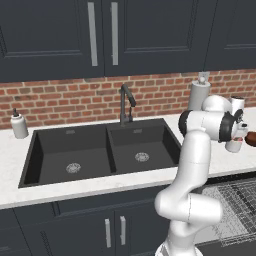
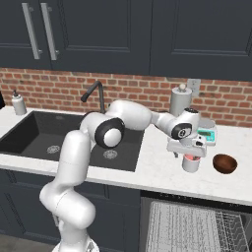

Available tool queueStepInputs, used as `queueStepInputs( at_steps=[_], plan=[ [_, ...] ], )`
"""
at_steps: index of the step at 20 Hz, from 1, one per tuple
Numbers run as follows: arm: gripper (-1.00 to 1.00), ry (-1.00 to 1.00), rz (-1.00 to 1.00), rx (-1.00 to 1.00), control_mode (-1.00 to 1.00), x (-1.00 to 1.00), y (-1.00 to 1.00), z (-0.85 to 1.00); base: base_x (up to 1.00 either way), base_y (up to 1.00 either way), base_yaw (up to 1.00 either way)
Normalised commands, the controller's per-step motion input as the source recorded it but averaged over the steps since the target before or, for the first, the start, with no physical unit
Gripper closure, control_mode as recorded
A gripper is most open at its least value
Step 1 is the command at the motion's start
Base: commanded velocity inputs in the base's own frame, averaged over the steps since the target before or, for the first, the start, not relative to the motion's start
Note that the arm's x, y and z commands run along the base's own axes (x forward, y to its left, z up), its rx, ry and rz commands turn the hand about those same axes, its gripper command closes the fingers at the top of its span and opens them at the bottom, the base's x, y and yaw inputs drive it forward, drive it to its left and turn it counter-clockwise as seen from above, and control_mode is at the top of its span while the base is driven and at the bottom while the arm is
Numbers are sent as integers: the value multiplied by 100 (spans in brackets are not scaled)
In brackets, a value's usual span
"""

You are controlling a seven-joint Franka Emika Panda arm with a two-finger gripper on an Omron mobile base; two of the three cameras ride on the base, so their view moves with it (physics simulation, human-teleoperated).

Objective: Pick up the cup and bowl from the counter, place them in the dishwasher, and close the dishwasher door.

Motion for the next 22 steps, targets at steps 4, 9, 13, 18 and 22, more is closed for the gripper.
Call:
queueStepInputs(
  at_steps=[4,9,13,18,22],
  plan=[
    [100,0,0,0,-100,0,0,0,0,0,0],
    [100,0,0,0,-100,0,0,0,0,0,0],
    [100,0,0,0,-100,0,0,0,0,0,0],
    [100,-2,0,0,-100,-13,4,0,0,0,0],
    [100,-10,1,0,-100,-47,20,-1,0,0,0]
  ],
)
